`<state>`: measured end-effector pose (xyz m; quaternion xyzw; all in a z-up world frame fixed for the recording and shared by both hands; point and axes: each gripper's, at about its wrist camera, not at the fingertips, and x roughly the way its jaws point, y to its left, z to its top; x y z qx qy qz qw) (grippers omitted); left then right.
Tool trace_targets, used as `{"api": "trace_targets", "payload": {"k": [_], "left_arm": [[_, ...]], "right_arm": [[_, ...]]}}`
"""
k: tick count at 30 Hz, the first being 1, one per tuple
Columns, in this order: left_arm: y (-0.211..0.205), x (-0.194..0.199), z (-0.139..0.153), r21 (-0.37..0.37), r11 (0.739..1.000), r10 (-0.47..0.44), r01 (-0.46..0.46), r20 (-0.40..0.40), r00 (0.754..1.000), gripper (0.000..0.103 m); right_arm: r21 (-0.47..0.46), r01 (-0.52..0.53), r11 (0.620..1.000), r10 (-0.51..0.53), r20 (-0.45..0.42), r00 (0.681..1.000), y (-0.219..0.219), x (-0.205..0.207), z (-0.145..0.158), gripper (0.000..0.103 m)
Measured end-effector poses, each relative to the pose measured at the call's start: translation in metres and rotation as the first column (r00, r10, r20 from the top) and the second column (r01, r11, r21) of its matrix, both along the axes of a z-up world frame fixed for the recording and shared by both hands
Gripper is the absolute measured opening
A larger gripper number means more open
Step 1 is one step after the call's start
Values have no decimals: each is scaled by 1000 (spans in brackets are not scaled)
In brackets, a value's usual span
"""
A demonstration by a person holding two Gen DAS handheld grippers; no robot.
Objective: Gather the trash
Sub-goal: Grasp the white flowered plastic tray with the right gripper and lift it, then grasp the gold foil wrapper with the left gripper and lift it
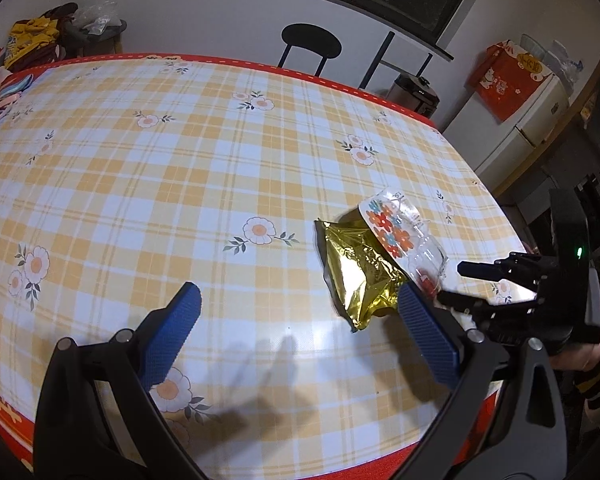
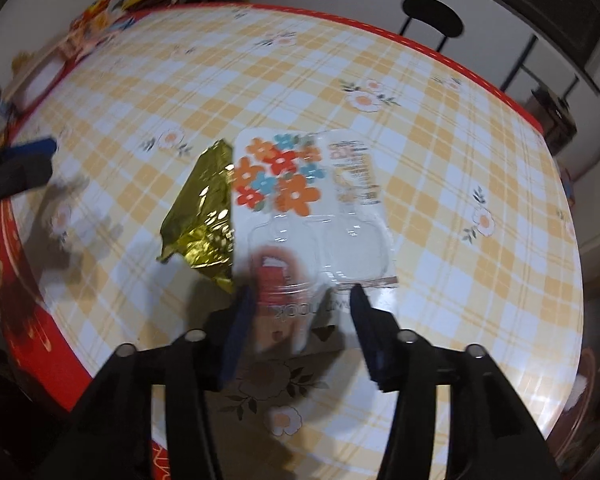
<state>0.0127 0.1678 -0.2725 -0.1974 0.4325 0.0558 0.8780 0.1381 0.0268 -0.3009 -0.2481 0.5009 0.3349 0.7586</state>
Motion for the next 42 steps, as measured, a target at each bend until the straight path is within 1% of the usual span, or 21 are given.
{"api": "trace_targets", "payload": {"k": [2, 4, 8, 9, 10, 12, 14, 15, 17, 19, 20, 21, 24, 25, 27, 31, 34, 37, 38, 40, 42], "left_arm": [[1, -1, -1, -2, 1000, 1, -1, -3, 1000, 97], [2, -3, -1, -2, 1000, 3, -3, -5, 1000, 97], [3, -6, -3, -5, 1000, 3, -3, -8, 1000, 97], [2, -7, -4, -3, 1000, 0, 0, -9, 1000, 97], [1, -7, -5, -1, 1000, -6, 6, -13, 1000, 97], [-1, -7, -7, 2, 1000, -12, 12, -17, 1000, 97], [-1, -7, -9, 4, 1000, -19, 19, -19, 1000, 97], [-2, -7, -11, 6, 1000, -24, 24, -20, 1000, 97], [-4, -4, -14, 17, 999, -41, 42, -28, 999, 97], [-6, -2, -17, 31, 998, -59, 60, -38, 998, 97], [-8, -1, -18, 36, 997, -66, 67, -40, 997, 97], [-9, 0, -19, 36, 997, -70, 72, -42, 997, 97], [-11, 3, -22, 29, 996, -79, 80, -46, 996, 97], [-11, 5, -23, 29, 996, -82, 84, -47, 996, 97], [-15, 9, -24, 37, 994, -101, 103, -48, 994, 97], [-24, 16, -25, 58, 988, -142, 145, -46, 989, 97], [-34, 23, -28, 83, 979, -183, 187, -49, 982, 96], [-47, 29, -34, 147, 958, -237, 244, -67, 969, 95], [-53, 31, -38, 180, 947, -255, 265, -78, 964, 95], [-59, 38, -45, 221, 929, -282, 298, -103, 954, 87], [-61, 45, -52, 240, 919, -291, 314, -127, 948, 82]], "right_arm": [[-67, -57, 996, 59, 36, 998, 13, -9, -10, 58], [-88, -68, 994, 72, 44, 996, 18, -9, -16, 60], [-40, -8, 999, 7, -21, 1000, 16, 7, -19, 61], [-40, 3, 999, -5, -35, 999, 16, 9, -20, 66], [-65, 12, 998, -15, -55, 998, 17, 12, -25, 68], [-89, 6, 996, -10, -55, 998, 19, 11, -31, 68], [-79, 0, 997, -4, -50, 999, 21, 10, -31, 69], [-67, 0, 998, -4, -60, 998, 21, 10, -31, 64], [-43, 4, 999, -7, -81, 997, 18, 13, -28, 61], [-15, -2, 1000, 0, -108, 994, 14, 15, -24, 54], [-5, -6, 1000, 5, -111, 994, 13, 16, -21, 48], [1, -8, 1000, 8, -108, 994, 12, 16, -17, 41], [34, 8, 999, -5, -93, 996, 5, 16, 0, 29], [50, 16, 999, -12, -89, 996, 2, 16, 6, 27], [80, 33, 996, -27, -67, 997, -6, 16, 20, 19], [119, 76, 990, -73, -27, 997, -23, 24, 39, 12], [142, 112, 983, -111, -14, 994, -36, 33, 46, 9], [168, 142, 975, -141, -19, 990, -45, 38, 49, 7], [178, 152, 972, -150, -22, 988, -48, 38, 51, 6], [188, 162, 969, -160, -26, 987, -51, 37, 51, 5], [198, 171, 965, -168, -32, 985, -54, 36, 51, 5]]}}
